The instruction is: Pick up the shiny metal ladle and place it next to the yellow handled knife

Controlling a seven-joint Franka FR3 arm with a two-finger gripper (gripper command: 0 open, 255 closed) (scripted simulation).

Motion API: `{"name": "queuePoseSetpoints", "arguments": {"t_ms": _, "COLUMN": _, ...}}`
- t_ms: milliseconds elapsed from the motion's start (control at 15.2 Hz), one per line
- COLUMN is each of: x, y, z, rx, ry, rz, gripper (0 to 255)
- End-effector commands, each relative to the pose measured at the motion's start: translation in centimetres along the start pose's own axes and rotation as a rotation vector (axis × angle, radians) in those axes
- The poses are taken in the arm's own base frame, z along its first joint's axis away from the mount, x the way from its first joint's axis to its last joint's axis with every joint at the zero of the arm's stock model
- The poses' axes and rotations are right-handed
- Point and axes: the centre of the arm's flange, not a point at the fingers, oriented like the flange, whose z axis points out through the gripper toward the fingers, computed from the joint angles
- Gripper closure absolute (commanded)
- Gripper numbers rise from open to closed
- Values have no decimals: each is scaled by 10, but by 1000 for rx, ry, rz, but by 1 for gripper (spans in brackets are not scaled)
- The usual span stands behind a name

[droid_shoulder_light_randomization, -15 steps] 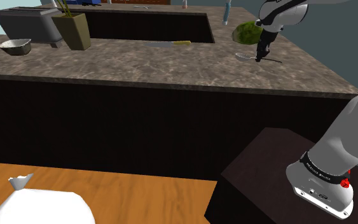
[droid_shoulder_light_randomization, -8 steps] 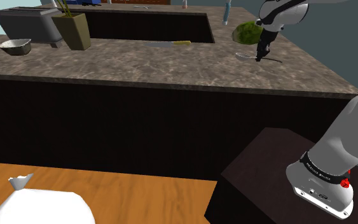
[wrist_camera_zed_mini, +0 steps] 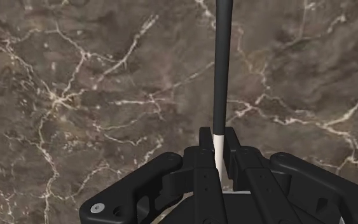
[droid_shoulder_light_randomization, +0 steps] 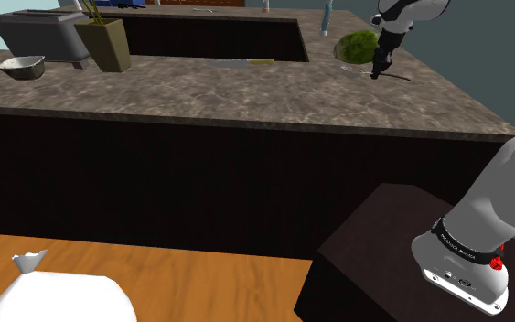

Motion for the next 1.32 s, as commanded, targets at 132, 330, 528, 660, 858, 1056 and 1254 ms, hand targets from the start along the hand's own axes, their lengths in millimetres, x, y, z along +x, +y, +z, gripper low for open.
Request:
{"name": "queuePoseSetpoints", "arguments": {"t_ms": 132, "x": 0, "y": 2, "z": -22, "rx": 0, "ry": 0, "rz": 0, "gripper": 255}}
{"name": "queuePoseSetpoints", "arguments": {"t_ms": 330, "x": 0, "y": 4, "z": -38, "rx": 0, "ry": 0, "rz": 0, "gripper": 255}}
{"name": "queuePoseSetpoints", "arguments": {"t_ms": 528, "x": 1, "y": 5, "z": -54, "rx": 0, "ry": 0, "rz": 0, "gripper": 255}}
{"name": "queuePoseSetpoints", "arguments": {"t_ms": 660, "x": 1, "y": 7, "z": -64, "rx": 0, "ry": 0, "rz": 0, "gripper": 255}}
{"name": "queuePoseSetpoints", "arguments": {"t_ms": 858, "x": 2, "y": 8, "z": -80, "rx": 0, "ry": 0, "rz": 0, "gripper": 255}}
{"name": "queuePoseSetpoints", "arguments": {"t_ms": 1056, "x": 28, "y": 3, "z": -82, "rx": 0, "ry": 0, "rz": 0, "gripper": 255}}
{"name": "queuePoseSetpoints", "arguments": {"t_ms": 1254, "x": 66, "y": -4, "z": -82, "rx": 0, "ry": 0, "rz": 0, "gripper": 255}}
